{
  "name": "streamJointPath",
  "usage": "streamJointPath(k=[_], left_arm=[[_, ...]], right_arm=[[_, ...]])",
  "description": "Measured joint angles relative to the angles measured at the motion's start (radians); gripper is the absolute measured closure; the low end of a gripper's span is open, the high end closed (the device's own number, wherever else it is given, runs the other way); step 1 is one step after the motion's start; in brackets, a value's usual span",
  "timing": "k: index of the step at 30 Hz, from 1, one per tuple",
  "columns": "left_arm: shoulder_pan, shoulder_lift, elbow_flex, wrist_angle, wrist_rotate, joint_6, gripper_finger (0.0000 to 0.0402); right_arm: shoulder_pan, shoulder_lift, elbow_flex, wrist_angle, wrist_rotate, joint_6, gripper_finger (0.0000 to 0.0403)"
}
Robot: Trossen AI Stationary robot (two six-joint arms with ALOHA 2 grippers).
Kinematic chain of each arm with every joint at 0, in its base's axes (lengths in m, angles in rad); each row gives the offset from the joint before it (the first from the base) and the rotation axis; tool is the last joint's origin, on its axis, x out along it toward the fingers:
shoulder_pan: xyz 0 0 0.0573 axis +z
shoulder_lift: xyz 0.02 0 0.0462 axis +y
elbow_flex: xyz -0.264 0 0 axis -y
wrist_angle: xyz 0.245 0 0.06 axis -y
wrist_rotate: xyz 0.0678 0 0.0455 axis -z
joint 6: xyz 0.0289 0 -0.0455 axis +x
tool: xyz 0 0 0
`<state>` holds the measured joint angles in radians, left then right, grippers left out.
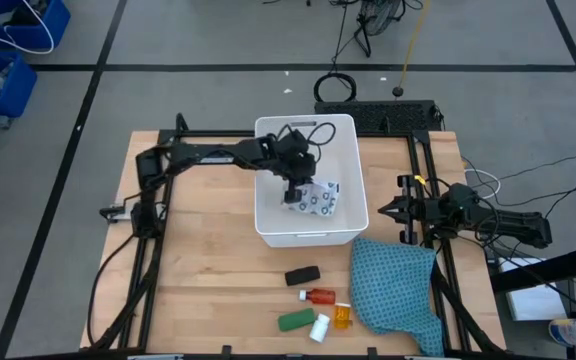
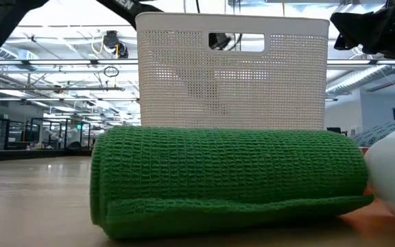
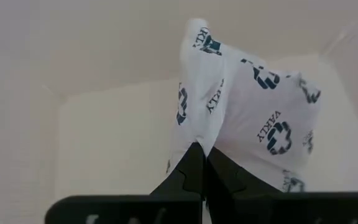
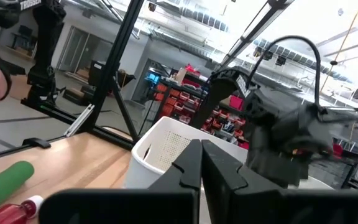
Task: Pick & place medical supplies in basket/bin
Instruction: Put the mailer bag into the white bin, then put the orange pill bottle into the white bin
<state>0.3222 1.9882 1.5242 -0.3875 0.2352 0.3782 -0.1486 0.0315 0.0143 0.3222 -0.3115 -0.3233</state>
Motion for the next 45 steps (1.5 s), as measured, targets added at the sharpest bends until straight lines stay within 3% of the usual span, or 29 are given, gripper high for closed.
streamJointPath(k=[11,17,24,27,30,34,38,40,45], left_arm=[[0.007,0.085,0.000,-0.008,-0.014,-0.010,0.0400],[0.004,0.062,0.000,-0.012,-0.016,-0.010,0.0353],[-0.007,-0.090,0.000,-0.017,-0.056,-0.015,0.0242],[-0.027,-0.227,0.000,-0.058,-0.093,0.000,0.0202],[-0.053,-0.393,0.000,-0.142,-0.101,0.005,0.0187],[-0.083,-0.589,0.000,-0.335,-0.130,0.017,0.0221],[-0.089,-0.741,-0.035,-0.431,-0.193,-0.020,0.0322],[-0.084,-0.816,-0.093,-0.406,-0.200,-0.033,0.0378],[-0.074,-0.997,-0.381,-0.186,-0.181,-0.067,0.0394]], right_arm=[[0.000,0.000,0.000,0.002,0.000,0.000,0.0403],[0.000,0.000,0.000,0.001,-0.002,0.000,0.0403],[0.000,0.000,0.000,0.006,-0.003,0.000,0.0403],[0.000,0.000,0.000,0.008,-0.003,0.000,0.0403],[0.000,0.000,0.000,0.009,-0.003,-0.007,0.0403],[0.000,0.000,0.000,0.010,-0.003,-0.008,0.0403],[0.000,0.000,0.000,0.010,-0.002,-0.006,0.0403],[0.000,0.000,0.000,0.009,-0.002,-0.007,0.0403],[0.000,0.000,0.000,0.010,-0.002,-0.009,0.0403]])
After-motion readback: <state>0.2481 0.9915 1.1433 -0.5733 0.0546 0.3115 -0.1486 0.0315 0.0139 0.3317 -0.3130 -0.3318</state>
